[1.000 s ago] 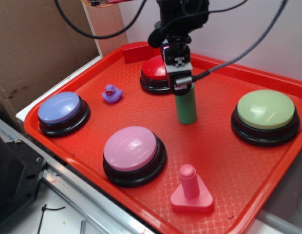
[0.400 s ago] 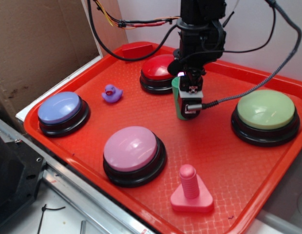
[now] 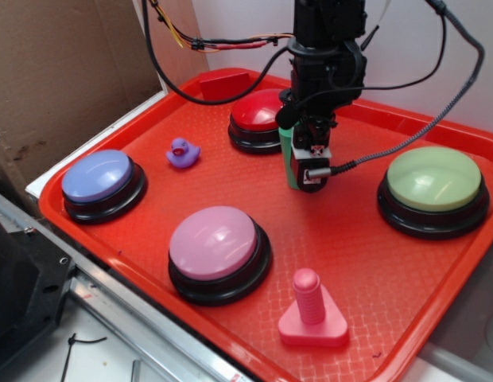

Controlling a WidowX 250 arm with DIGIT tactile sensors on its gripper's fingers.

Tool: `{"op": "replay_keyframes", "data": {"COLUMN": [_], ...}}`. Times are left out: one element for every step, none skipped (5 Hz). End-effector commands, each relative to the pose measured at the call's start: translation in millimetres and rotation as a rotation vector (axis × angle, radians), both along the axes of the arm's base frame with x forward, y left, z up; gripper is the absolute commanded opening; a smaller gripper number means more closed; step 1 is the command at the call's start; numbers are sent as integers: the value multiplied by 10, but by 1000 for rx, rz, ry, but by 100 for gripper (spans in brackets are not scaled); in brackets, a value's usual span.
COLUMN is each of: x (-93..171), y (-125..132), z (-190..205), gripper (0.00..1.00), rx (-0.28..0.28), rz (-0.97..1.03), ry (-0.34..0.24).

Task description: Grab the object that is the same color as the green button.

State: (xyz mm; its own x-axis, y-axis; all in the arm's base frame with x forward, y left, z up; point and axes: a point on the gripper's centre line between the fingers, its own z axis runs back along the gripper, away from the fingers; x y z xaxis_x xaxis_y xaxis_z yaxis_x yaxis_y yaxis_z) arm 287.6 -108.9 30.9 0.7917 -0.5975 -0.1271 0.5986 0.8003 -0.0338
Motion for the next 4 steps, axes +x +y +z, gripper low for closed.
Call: {"op": "replay_keyframes", "data": {"x": [-273, -518, -630, -676], "y": [274, 351, 299, 282], "z": [1070, 1549, 2038, 2201], "gripper": [0, 0, 0, 0], "rx": [112, 85, 84, 72], "rz": [370, 624, 760, 729], "ry": [-157, -201, -234, -250]}}
